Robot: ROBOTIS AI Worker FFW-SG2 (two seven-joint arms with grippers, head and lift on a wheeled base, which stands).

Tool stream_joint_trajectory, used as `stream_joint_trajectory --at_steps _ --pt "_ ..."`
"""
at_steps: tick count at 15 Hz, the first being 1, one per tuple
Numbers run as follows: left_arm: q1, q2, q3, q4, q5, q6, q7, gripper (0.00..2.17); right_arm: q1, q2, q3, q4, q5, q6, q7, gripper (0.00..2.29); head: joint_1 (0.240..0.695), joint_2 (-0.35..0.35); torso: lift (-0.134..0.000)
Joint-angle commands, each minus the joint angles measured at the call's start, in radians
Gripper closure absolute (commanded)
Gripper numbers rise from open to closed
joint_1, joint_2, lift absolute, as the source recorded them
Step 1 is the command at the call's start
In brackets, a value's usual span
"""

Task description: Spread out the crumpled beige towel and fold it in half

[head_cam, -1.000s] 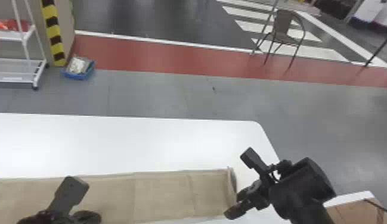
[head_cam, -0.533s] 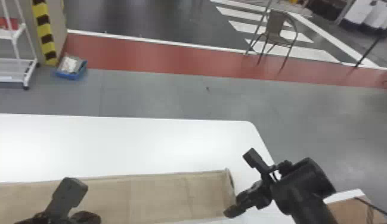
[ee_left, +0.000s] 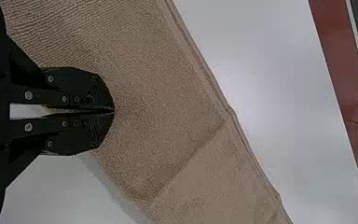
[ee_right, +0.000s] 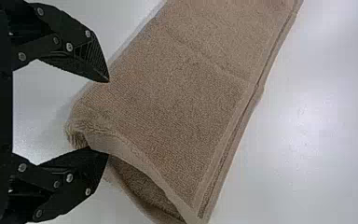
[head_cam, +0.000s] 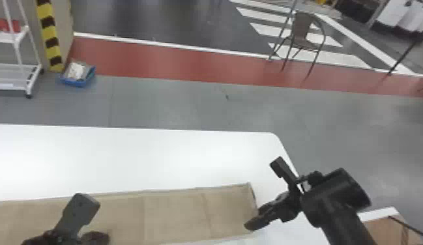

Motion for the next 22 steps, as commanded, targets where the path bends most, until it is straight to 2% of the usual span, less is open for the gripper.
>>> stream_joint_trajectory --at_steps 1,5,9,17,22 --pt "-0.044 -0.016 -0.013 0.086 -0.005 -0.011 0.025 1.18 -0.001 0.0 -0.002 0.002 -0.014 0.002 0.005 0.48 0.695 -0.35 0.0" --pt "-0.078 -0.021 -0.025 0.157 -0.02 -0.029 0.063 1.18 0.0 -0.012 -0.019 -0.001 -0.031 0.008 0.005 0.48 0.695 -0.35 0.0" --pt "-0.075 -0.019 -0.029 0.146 -0.03 -0.023 0.06 1.18 0.0 -0.037 -0.032 0.001 -0.051 0.005 0.005 0.48 0.695 -0.35 0.0" --pt "0.005 -0.012 0.027 -0.067 -0.006 -0.005 -0.004 1.18 0.007 -0.04 -0.048 0.001 -0.053 0.008 0.005 0.54 0.695 -0.35 0.0" --pt "0.011 -0.015 0.049 -0.078 0.017 -0.023 -0.014 1.18 0.007 -0.04 -0.049 0.001 -0.054 0.008 0.005 0.54 0.695 -0.35 0.0"
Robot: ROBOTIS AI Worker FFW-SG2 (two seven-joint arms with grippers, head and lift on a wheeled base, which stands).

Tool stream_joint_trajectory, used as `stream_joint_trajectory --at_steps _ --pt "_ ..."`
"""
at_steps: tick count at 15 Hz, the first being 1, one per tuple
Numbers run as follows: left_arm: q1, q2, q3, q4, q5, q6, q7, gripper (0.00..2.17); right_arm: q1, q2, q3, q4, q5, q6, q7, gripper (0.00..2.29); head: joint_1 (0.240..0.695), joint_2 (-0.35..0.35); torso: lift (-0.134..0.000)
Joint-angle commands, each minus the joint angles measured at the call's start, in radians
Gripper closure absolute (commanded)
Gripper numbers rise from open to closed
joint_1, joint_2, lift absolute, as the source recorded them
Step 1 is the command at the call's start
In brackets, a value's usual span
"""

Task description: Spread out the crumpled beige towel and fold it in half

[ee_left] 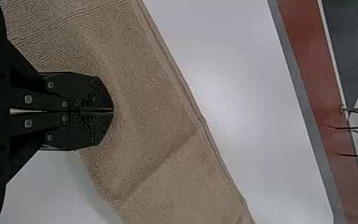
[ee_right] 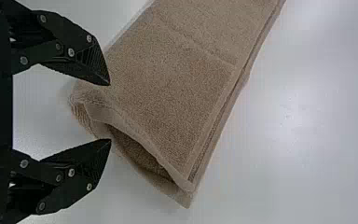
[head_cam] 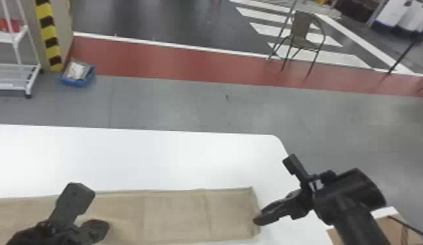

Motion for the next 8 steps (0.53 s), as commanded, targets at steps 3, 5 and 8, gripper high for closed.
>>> stream_joint_trajectory --at_steps 3,5,8 --pt "0.0 -0.005 0.01 0.033 0.029 -0.128 0.023 1.27 0.0 0.002 -0.001 0.0 -0.009 0.003 0.005 0.56 0.695 -0.35 0.0" --pt "0.0 -0.008 0.003 0.094 0.039 -0.263 0.077 1.36 0.0 0.003 -0.001 0.0 -0.011 0.006 0.005 0.56 0.695 -0.35 0.0" --pt "-0.018 -0.014 0.003 0.171 0.065 -0.373 0.098 1.45 0.0 0.008 0.001 0.002 -0.006 0.006 0.005 0.56 0.695 -0.35 0.0"
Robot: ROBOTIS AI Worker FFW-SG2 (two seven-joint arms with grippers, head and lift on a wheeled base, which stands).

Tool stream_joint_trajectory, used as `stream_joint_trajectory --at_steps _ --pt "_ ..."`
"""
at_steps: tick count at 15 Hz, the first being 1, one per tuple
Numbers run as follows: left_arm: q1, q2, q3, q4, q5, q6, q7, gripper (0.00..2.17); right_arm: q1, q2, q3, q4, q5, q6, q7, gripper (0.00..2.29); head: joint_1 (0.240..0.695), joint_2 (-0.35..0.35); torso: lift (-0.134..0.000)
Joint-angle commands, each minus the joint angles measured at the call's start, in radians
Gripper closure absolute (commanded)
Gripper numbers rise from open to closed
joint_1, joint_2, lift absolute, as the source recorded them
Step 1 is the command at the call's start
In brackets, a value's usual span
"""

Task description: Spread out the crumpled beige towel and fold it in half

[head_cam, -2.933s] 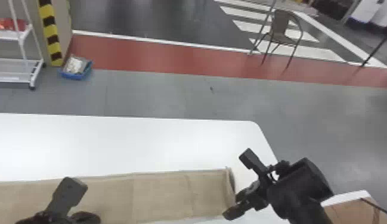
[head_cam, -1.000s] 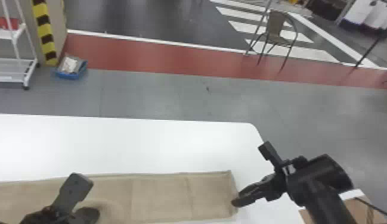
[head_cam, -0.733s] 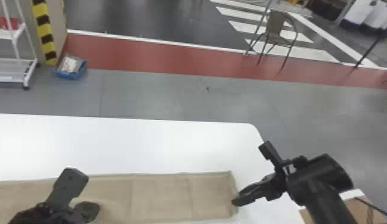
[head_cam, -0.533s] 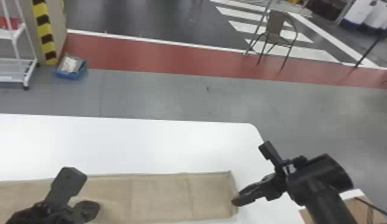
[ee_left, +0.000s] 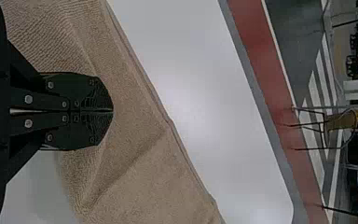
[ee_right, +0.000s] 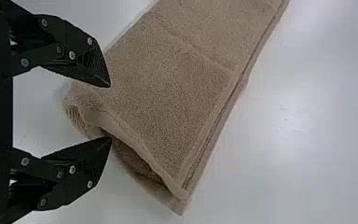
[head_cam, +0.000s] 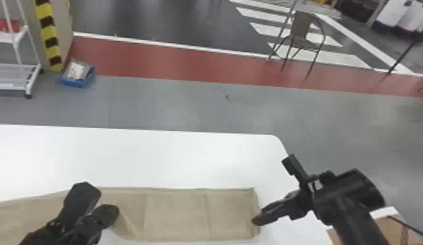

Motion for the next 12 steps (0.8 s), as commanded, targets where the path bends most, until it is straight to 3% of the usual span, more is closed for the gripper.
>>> stream_joint_trajectory --at_steps 1,7,11,12 --pt "-0.003 0.001 0.01 0.025 0.034 -0.067 0.002 1.44 0.003 0.002 0.001 0.0 0.001 0.004 0.005 0.56 0.695 -0.35 0.0" --pt "0.057 0.036 0.086 -0.136 -0.021 0.101 -0.065 1.4 0.015 -0.005 -0.01 0.01 0.011 0.004 0.005 0.56 0.695 -0.35 0.0" --pt "0.135 0.05 0.163 -0.291 -0.055 0.135 -0.097 0.95 0.008 -0.005 -0.01 0.029 0.027 -0.02 0.005 0.56 0.695 -0.35 0.0" --pt "0.143 0.052 0.18 -0.323 -0.063 0.163 -0.113 0.72 0.005 -0.005 -0.01 0.036 0.029 -0.027 0.005 0.56 0.695 -0.35 0.0"
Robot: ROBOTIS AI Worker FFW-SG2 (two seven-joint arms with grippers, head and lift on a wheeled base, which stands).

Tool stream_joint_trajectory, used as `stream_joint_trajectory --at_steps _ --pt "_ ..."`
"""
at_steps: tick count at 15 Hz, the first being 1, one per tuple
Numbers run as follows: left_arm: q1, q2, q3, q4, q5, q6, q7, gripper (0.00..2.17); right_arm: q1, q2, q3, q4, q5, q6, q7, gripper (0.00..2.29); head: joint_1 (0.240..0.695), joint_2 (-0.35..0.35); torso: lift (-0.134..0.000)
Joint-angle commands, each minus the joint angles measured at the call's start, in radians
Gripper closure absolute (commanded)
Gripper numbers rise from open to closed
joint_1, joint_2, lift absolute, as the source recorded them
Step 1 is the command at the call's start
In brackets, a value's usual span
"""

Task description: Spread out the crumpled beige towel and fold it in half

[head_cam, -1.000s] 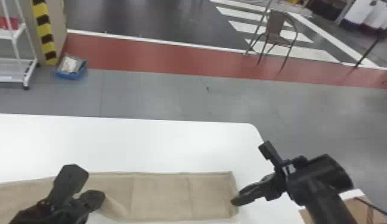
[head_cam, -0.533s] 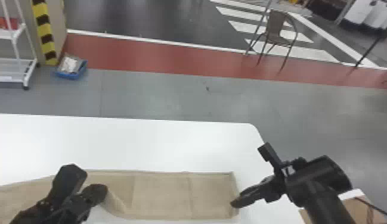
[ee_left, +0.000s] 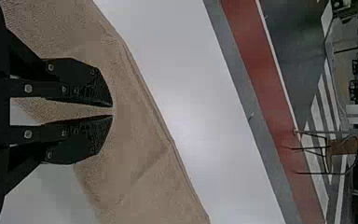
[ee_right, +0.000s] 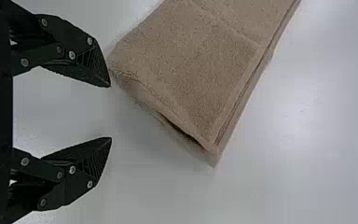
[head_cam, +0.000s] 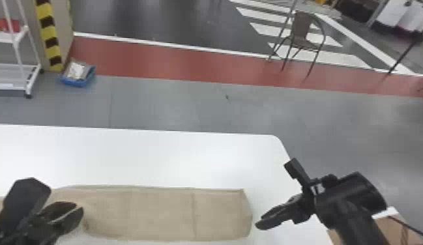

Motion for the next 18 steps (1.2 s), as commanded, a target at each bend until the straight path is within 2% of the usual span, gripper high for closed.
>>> stream_joint_trajectory --at_steps 1,2,3,5,7,9,11,12,15,18 --pt "0.014 0.0 0.037 -0.054 -0.014 0.074 -0.047 0.29 -0.005 0.001 0.0 0.01 0.005 -0.005 0.005 0.56 0.695 -0.343 0.0" --pt "0.011 0.002 0.037 -0.054 -0.033 0.098 -0.057 0.11 -0.007 0.001 0.0 0.008 0.004 -0.005 0.005 0.56 0.695 -0.338 0.0" --pt "0.011 0.002 0.035 -0.054 -0.053 0.105 -0.059 0.08 -0.009 0.001 -0.002 0.008 -0.001 -0.002 0.005 0.56 0.695 -0.328 0.0" --pt "0.008 0.002 0.04 -0.054 -0.016 0.102 -0.051 0.1 -0.01 0.001 -0.009 0.008 -0.005 -0.002 0.005 0.56 0.695 -0.315 0.0" --pt "0.004 -0.01 0.037 -0.044 0.069 0.077 -0.039 0.36 -0.015 0.009 -0.003 0.008 -0.011 0.01 0.005 0.56 0.695 -0.312 0.0" --pt "0.004 -0.017 -0.001 -0.022 0.118 0.065 -0.027 0.73 -0.016 0.017 0.002 0.004 -0.016 0.038 0.005 0.56 0.695 -0.327 0.0" --pt "-0.003 -0.021 -0.066 0.009 0.124 0.065 -0.007 1.21 -0.016 0.032 0.011 -0.007 -0.013 0.044 0.005 0.56 0.695 -0.35 0.0" --pt "-0.012 -0.021 -0.1 0.033 0.121 0.065 0.001 1.33 -0.016 0.038 0.018 -0.007 -0.013 0.05 0.005 0.56 0.695 -0.35 0.0" --pt "-0.033 -0.021 -0.144 0.085 0.122 0.065 0.013 1.33 -0.022 0.055 0.02 -0.015 -0.014 0.062 0.005 0.57 0.695 -0.35 0.0" --pt "-0.033 -0.021 -0.144 0.098 0.116 0.068 0.018 1.33 -0.028 0.055 0.023 -0.016 -0.025 0.071 0.005 0.57 0.695 -0.35 0.0"
